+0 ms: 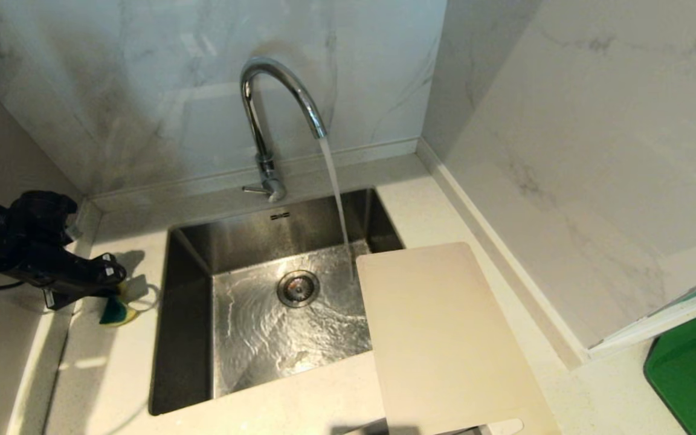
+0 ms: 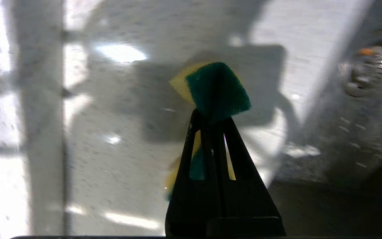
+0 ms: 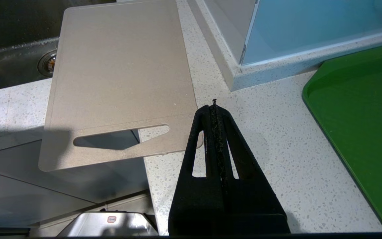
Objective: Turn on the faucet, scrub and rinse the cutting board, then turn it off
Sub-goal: Pick up the cleaning cloth, then pick up the cutting board
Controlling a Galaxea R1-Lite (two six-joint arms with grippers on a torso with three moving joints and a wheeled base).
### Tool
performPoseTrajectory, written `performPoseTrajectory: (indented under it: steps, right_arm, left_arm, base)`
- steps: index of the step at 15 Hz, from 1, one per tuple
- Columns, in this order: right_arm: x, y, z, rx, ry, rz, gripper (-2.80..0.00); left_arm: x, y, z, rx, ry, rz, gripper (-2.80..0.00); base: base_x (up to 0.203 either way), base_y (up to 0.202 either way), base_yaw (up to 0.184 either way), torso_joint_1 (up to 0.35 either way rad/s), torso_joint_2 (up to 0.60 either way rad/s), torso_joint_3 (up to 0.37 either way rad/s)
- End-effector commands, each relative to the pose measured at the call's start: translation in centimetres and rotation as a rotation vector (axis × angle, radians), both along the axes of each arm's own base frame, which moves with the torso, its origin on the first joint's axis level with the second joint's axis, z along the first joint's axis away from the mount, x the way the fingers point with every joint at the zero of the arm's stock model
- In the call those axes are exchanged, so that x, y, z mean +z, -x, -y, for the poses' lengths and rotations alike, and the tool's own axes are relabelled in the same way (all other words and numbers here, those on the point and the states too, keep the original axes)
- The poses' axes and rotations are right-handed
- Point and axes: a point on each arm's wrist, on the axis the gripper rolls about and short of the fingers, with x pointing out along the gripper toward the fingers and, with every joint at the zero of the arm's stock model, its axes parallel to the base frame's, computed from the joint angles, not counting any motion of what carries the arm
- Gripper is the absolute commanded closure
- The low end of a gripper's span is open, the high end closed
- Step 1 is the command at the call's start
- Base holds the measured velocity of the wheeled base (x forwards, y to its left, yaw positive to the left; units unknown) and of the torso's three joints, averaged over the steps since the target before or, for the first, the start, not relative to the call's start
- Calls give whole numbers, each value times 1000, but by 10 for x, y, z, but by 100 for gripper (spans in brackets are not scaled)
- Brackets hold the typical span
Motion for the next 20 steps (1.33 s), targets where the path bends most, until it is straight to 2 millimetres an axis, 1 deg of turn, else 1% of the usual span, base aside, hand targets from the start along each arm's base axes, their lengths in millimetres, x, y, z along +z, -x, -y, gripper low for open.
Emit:
performPoseTrajectory:
  steps: [1, 4, 6, 8, 12, 15, 18, 20]
  right_arm:
    - [0, 0, 0, 1, 0, -2, 0]
    - [0, 0, 0, 1, 0, -3, 0]
    - [0, 0, 0, 1, 0, -2, 0]
    - [0, 0, 0, 1, 0, -1, 0]
    - [0, 0, 0, 1, 0, -3, 0]
    - [0, 0, 0, 1, 0, -2, 0]
    - [0, 0, 0, 1, 0, -3, 0]
    - [0, 0, 0, 1, 1, -3, 0]
  left_arm:
    - [35, 12, 3, -7, 0, 75, 0]
    - [74, 30, 13, -29, 34, 147, 0]
    - [101, 46, 23, -57, 39, 208, 0]
    - [122, 59, 28, -71, 33, 238, 0]
    - [144, 79, 30, -113, -25, 298, 0]
    - [165, 101, 33, -136, -69, 371, 0]
    - [187, 129, 37, -145, -99, 450, 0]
    - [200, 153, 41, -145, -113, 505, 0]
  base:
    - [0, 0, 0, 0, 0, 0]
    - [0, 0, 0, 0, 0, 0]
    - [0, 0, 0, 0, 0, 0]
    - [0, 0, 0, 0, 0, 0]
    - [0, 0, 0, 0, 0, 0]
    - [0, 0, 0, 0, 0, 0]
    - [0, 0, 0, 0, 0, 0]
    - [0, 0, 0, 0, 0, 0]
